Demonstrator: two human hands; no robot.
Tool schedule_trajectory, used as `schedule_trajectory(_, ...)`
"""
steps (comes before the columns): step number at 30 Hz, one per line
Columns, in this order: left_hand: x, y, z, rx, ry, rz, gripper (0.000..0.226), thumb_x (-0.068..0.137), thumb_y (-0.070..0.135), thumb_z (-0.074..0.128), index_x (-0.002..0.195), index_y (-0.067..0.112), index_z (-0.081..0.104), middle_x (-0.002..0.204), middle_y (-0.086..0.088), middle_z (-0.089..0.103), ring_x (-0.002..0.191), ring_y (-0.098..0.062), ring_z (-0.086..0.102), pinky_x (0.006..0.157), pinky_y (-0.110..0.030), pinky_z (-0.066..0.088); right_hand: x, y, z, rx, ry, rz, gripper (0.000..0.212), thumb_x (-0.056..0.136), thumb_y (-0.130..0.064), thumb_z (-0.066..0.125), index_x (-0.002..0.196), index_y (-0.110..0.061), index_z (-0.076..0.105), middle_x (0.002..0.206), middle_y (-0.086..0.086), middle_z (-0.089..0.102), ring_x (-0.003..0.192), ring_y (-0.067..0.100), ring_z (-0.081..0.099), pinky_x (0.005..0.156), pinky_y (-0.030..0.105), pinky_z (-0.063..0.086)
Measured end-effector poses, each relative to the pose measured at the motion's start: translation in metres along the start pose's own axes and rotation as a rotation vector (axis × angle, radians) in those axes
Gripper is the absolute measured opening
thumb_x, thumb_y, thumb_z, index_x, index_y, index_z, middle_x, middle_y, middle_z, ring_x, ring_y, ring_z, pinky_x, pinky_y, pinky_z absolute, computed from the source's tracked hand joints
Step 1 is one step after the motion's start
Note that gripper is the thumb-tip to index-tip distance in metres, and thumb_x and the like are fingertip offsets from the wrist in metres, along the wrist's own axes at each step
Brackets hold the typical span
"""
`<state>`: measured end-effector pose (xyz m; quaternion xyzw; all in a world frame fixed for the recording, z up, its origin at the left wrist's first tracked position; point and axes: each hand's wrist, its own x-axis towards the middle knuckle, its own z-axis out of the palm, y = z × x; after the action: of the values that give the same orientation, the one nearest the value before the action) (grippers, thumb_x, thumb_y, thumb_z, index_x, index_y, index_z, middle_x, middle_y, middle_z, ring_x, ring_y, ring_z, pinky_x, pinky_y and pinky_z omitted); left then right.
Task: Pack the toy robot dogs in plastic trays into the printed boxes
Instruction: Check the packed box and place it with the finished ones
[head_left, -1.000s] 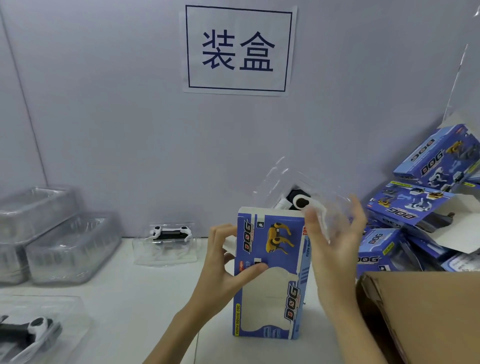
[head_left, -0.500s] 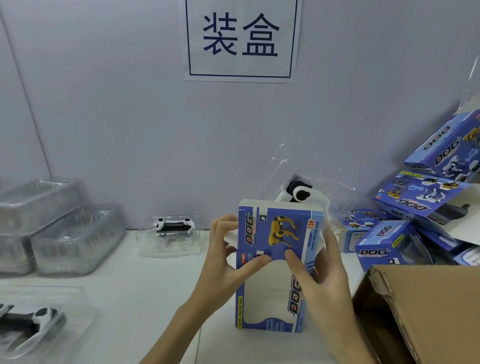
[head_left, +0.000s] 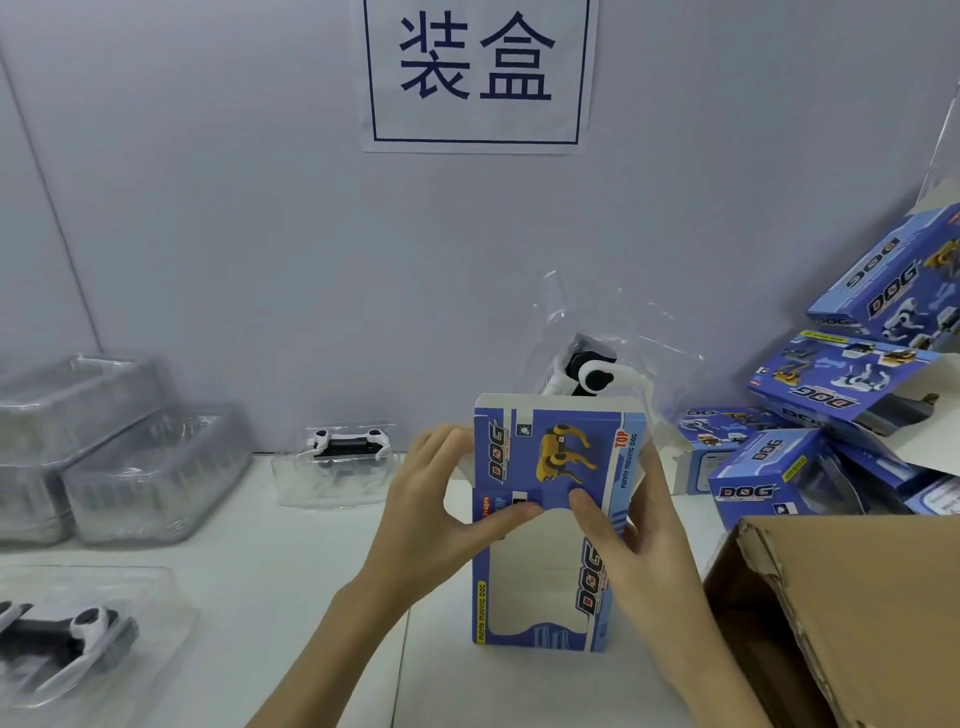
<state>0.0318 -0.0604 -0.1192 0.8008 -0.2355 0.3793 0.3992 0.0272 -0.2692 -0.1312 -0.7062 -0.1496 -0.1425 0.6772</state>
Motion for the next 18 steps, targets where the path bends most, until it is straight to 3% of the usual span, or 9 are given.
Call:
schedule_trajectory(4,0.001,-0.001,-0.003,0.191,0.048,0.116,0.062,0.082,0.072,0.070,0.125,0.029,0.062,0.128,0.017,0.066,0.125,-0.006,0.056,0.100,-0.039,0.054,0.002,0.002,0.001,0.010,0.003,-0.009,0.083,0.083,-0.041,0.071,0.156,-0.037,0.031,0.135,-0.010,0.066,0.125,0.015,0.064,0.102,0.040,0.057)
schedule_trajectory(8,0.005,0.002,-0.003,0.325,0.100,0.209,0.061,0.080,0.071,0.071,0.119,0.025,0.067,0.128,0.010,0.071,0.134,-0.010,0.053,0.117,-0.045,0.034,0.001,0.003,0.002,0.023,0.024,-0.025,0.078,0.082,-0.040,0.073,0.149,-0.031,0.036,0.131,-0.006,0.068,0.118,0.014,0.068,0.093,0.032,0.061)
schedule_trajectory(11,0.007,0.006,-0.004,0.272,0.058,0.132,0.066,0.079,0.071,0.071,0.119,0.019,0.065,0.124,0.007,0.072,0.130,0.017,0.040,0.110,-0.037,0.043,0.001,0.004,0.000,0.006,0.023,-0.030,0.073,0.082,-0.039,0.072,0.146,-0.028,0.037,0.127,-0.007,0.070,0.116,0.014,0.069,0.094,0.032,0.060)
schedule_trajectory(14,0.012,0.011,-0.007,0.202,-0.047,0.011,0.075,0.077,0.073,0.071,0.118,0.011,0.068,0.120,0.012,0.068,0.121,0.023,0.038,0.099,-0.020,0.041,0.002,0.003,-0.001,-0.022,0.011,-0.034,0.071,0.081,-0.042,0.071,0.143,-0.030,0.039,0.124,-0.012,0.071,0.115,0.012,0.069,0.096,0.033,0.059)
schedule_trajectory(18,0.018,0.015,-0.018,0.080,-0.174,-0.168,0.067,0.066,0.078,0.068,0.119,0.042,0.050,0.116,0.036,0.058,0.120,0.016,0.044,0.094,-0.016,0.043,0.002,0.001,-0.003,-0.047,-0.007,-0.040,0.067,0.082,-0.042,0.073,0.139,-0.032,0.040,0.120,-0.014,0.072,0.114,0.011,0.069,0.102,0.039,0.055)
